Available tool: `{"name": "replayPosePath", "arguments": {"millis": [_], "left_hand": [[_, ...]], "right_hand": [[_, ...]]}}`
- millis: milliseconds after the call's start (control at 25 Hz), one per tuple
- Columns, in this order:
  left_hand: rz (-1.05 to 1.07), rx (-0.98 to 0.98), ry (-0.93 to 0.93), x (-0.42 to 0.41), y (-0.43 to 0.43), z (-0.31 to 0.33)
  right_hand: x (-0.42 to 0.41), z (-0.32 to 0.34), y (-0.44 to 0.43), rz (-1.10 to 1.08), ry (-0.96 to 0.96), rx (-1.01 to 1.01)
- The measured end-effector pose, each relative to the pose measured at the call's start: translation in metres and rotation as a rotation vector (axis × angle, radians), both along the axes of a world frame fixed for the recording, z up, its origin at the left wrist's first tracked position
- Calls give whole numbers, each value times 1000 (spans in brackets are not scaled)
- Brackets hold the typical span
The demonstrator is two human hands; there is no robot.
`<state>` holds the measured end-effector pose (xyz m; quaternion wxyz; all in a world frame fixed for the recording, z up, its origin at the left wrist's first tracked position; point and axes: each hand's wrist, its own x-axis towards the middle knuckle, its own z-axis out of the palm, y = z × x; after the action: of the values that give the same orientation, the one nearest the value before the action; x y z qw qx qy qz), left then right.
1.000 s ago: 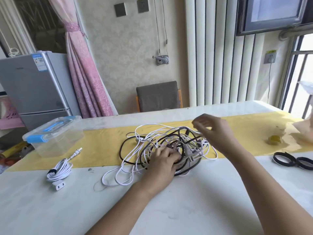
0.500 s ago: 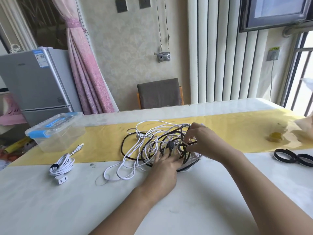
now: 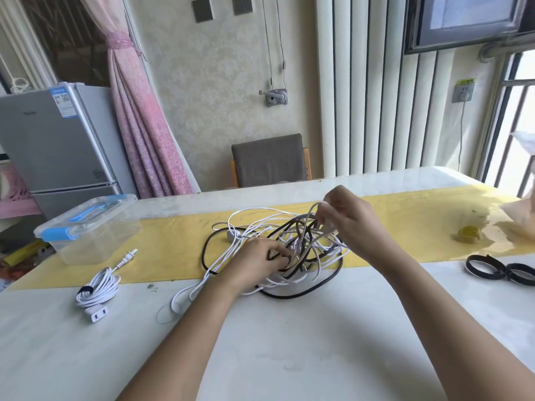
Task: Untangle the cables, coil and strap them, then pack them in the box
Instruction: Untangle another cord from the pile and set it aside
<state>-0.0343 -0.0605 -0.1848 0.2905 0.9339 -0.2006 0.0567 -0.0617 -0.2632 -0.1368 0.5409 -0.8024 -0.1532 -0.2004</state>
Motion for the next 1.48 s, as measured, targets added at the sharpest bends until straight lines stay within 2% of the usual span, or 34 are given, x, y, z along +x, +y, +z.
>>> {"name": "replayPosePath", "arguments": {"millis": [120, 160, 240, 320, 440, 480, 560, 680, 760, 840, 920, 960, 1000, 1120, 1200, 1280, 1360, 1400, 1480], "left_hand": [[-68, -70, -42, 2, -6, 6], [-86, -80, -54, 0, -9, 5], [-69, -66, -54, -5, -13, -2], [72, -18, -70, -3, -13, -6], [252, 126, -97, 1, -14, -7], [273, 143, -122, 2, -15, -10], [294, 47, -144, 3, -15, -16], [263, -326, -49, 0, -14, -17], [209, -688, 110, -5, -18, -9], [149, -970, 236, -9, -18, 3], [40, -1182, 302, -14, -12, 17], [-7, -1225, 290, -16, -9, 23], [-23, -1192, 208, -18, -5, 27], [-46, -904, -172, -23, 6, 35], [-83, -847, -206, -26, 8, 38], [-100, -775, -246, -28, 9, 40], [-121, -659, -335, -32, 8, 42], [-133, -621, -357, -33, 7, 42], [-172, -590, -367, -37, 4, 41]], "right_hand": [[-3, 14, -14, 168, -7, 521], [-4, 18, -21, 212, -30, 606], [-4, 21, -26, 251, -55, 644], [-2, 16, -25, 105, -67, 491], [8, 1, -27, -328, -107, -64], [12, -5, -30, -401, -103, -156], [19, -15, -37, -435, -79, -184], [23, -17, -39, -438, -15, -198], [18, -9, -40, -245, 41, -48], [6, 2, -37, 180, 147, 123], [-3, 9, -29, 505, 244, 116], [-7, 10, -23, 608, 272, 79], [-10, 10, -15, 683, 296, 45], [-18, 9, 4, 778, 403, -100], [-21, 8, 9, 759, 422, -193], [-20, 8, 13, 548, 286, -118], [-17, 9, 13, 212, 30, 74], [-15, 11, 13, 147, -44, 118], [-16, 9, 15, 225, -35, 75]]}}
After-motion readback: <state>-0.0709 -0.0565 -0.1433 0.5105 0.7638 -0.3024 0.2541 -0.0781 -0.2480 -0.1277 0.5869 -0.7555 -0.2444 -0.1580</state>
